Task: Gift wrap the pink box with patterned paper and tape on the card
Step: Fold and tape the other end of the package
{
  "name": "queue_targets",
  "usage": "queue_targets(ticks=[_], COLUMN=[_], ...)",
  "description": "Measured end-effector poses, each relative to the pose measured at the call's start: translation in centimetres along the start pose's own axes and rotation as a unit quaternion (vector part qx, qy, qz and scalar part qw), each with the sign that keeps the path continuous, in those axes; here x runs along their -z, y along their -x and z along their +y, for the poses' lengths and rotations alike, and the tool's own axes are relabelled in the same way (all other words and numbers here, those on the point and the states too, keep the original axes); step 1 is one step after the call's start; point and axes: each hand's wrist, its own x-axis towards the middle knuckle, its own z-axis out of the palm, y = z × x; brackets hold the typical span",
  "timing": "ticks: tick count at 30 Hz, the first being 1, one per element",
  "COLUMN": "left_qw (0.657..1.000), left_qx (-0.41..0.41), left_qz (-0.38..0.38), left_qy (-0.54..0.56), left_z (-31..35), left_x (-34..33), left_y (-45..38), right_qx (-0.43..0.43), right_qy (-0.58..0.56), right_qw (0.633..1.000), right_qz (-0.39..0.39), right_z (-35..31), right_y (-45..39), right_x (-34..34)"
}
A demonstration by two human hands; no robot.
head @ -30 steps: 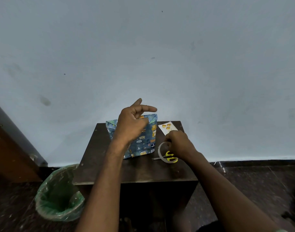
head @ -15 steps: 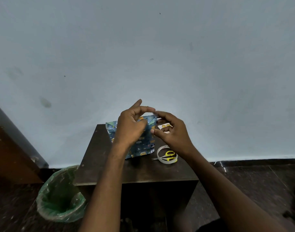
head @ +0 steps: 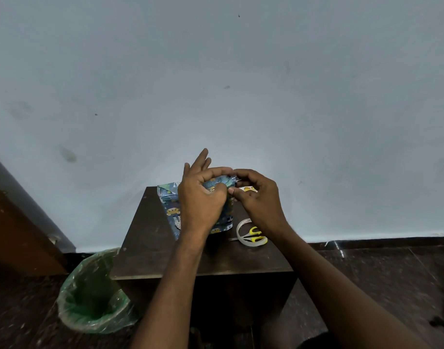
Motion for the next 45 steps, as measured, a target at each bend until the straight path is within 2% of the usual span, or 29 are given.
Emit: queue_targets(ticks=[10,18,29,37,43,45], left_qw=[1.000,0.999,0.997,0.983,0.981,0.980], left_qx=[-0.001,-0.002,0.009,-0.001,-0.011,-0.014], left_qz=[0.007,0.013,0.009,0.029,0.053,0.053], left_qy=[-0.017,-0.045,-0.070,-0.184,-0.188,-0.193], left_z=[0.3,-0.4,0.4,-0.3,-0.2,-0.2], left_x=[-0.3,-0.7,-0.6,-0.9,-0.6,-0.5], left_y=[0.0,0.0,0.5,0.6,0.3,0.3], right_qx=[0.011,-0.044,-0.115,-0.005,0.078,0.084], right_qy=[-0.010,-0.117,-0.180,-0.085,0.043,0.054], right_qw=[1.000,0.992,0.977,0.996,0.996,0.995], right_qz=[0.000,-0.021,0.010,0.019,-0.004,-0.017], right_z=[0.0,-1.4,-0.4,-0.8,-0.1,0.5], right_y=[0.0,0.0,-0.3,-0.1,-0.3,-0.5], right_x=[0.2,0.4,-0.5,-0.3,0.1,0.3])
